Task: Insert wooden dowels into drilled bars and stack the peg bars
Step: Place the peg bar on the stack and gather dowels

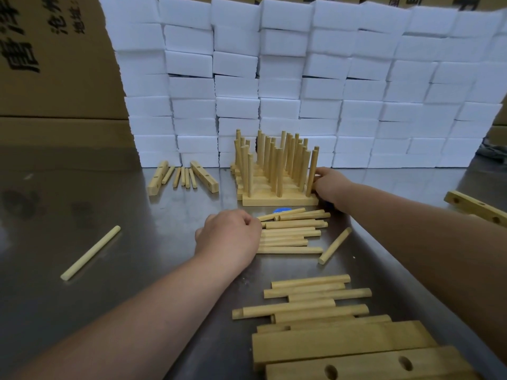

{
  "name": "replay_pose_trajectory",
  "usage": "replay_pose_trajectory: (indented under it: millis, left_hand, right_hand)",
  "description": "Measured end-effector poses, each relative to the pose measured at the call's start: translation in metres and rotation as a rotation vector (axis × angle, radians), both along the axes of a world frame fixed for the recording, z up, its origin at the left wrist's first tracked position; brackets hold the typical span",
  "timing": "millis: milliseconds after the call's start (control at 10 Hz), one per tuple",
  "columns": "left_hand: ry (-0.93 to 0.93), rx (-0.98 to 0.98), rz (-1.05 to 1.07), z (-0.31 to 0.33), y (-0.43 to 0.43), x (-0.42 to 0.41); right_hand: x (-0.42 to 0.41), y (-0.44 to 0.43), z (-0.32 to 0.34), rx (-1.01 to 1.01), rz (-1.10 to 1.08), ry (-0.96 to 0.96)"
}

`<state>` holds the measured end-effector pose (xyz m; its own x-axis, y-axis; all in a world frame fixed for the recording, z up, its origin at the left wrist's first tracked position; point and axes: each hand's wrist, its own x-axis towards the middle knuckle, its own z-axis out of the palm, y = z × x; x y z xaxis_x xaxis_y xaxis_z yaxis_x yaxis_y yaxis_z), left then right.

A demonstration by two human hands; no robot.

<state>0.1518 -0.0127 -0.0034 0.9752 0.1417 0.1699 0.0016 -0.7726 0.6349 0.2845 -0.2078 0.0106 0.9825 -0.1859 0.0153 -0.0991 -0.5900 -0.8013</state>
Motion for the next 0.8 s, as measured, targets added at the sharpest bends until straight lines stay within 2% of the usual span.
replay_pose_trajectory:
  millis: [300, 400, 600, 700, 800]
  left_hand:
    - [0.018, 0.0, -0.049, 0.001, -0.001, 0.0]
    - [0.013, 0.009, -0.104, 0.001, -0.002, 0.0]
    - [-0.028, 0.077, -0.252, 0.0, -0.004, -0.002]
    - [-0.051, 0.145, -0.262, -0.001, -0.004, -0.002]
    - [-0.071, 0.159, -0.276, -0.002, -0.005, -0.003]
  right_hand:
    - [0.003, 0.001, 0.001, -0.084, 0.005, 0.01]
    - [-0.005, -0.003, 0.009, -0.29, 0.012, 0.048]
    - [-0.03, -0.065, 0.051, -0.429, -0.134, 0.039]
    - [-0.046, -0.134, 0.065, -0.604, -0.249, 0.099]
    - [-0.069, -0.165, 0.064, -0.758, -0.26, 0.251]
